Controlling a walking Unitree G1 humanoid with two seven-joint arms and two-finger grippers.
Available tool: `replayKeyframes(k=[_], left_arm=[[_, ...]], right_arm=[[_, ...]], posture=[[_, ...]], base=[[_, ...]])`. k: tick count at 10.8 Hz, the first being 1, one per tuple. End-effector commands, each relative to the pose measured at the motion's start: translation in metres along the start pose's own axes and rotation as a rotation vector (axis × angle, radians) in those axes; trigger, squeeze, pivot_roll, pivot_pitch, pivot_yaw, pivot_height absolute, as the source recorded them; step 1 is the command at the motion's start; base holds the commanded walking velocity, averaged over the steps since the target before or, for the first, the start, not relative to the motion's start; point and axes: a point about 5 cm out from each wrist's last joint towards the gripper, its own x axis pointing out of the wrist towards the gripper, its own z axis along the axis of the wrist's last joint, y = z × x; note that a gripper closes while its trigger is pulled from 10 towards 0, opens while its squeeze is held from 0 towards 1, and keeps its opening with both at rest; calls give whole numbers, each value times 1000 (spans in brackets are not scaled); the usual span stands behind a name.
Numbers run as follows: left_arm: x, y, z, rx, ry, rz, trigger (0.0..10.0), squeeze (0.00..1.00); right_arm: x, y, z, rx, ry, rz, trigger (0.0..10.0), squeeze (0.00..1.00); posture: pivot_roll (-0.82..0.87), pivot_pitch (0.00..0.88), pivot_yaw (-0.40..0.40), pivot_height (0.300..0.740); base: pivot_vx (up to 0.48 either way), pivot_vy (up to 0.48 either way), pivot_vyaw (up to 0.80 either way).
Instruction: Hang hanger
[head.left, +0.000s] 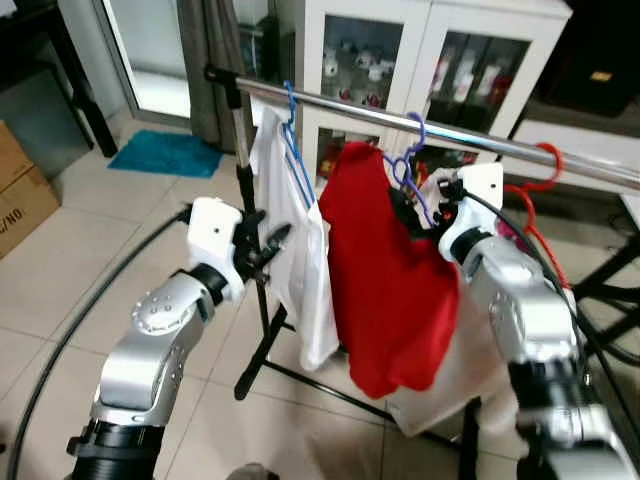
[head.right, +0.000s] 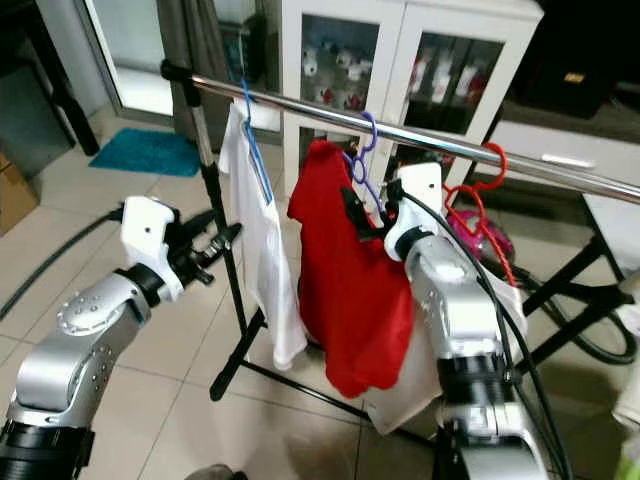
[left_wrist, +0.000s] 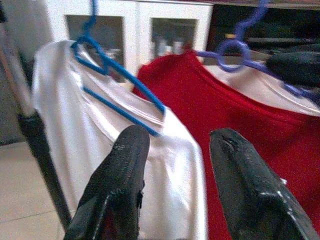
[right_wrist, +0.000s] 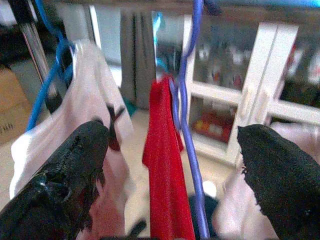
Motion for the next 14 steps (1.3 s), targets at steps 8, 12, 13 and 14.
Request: replayKeyframes(k=[8, 12, 13, 14], left_arm=[[-7, -10, 7, 19, 62, -203, 10000, 0], [-12, -11, -4, 36, 97, -41, 10000, 0], [-14, -4, -10, 13, 71, 88, 10000, 0], [-17, -2, -11, -36, 44, 146, 10000, 0]], right_arm=[[61, -2, 35, 65, 100, -130, 10000, 0], [58, -7, 44, 80, -57, -69, 10000, 0], [39, -14, 29, 82, -125, -54, 10000, 0], [7, -17, 14, 88, -185, -83, 10000, 0]], posture=[[59, 0, -45, 740], [73, 0, -78, 740], [48, 0, -66, 740], [17, 0, -46, 740]], base=[[0, 0, 0], [0, 0, 0], [0, 0, 0], [0, 0, 0]])
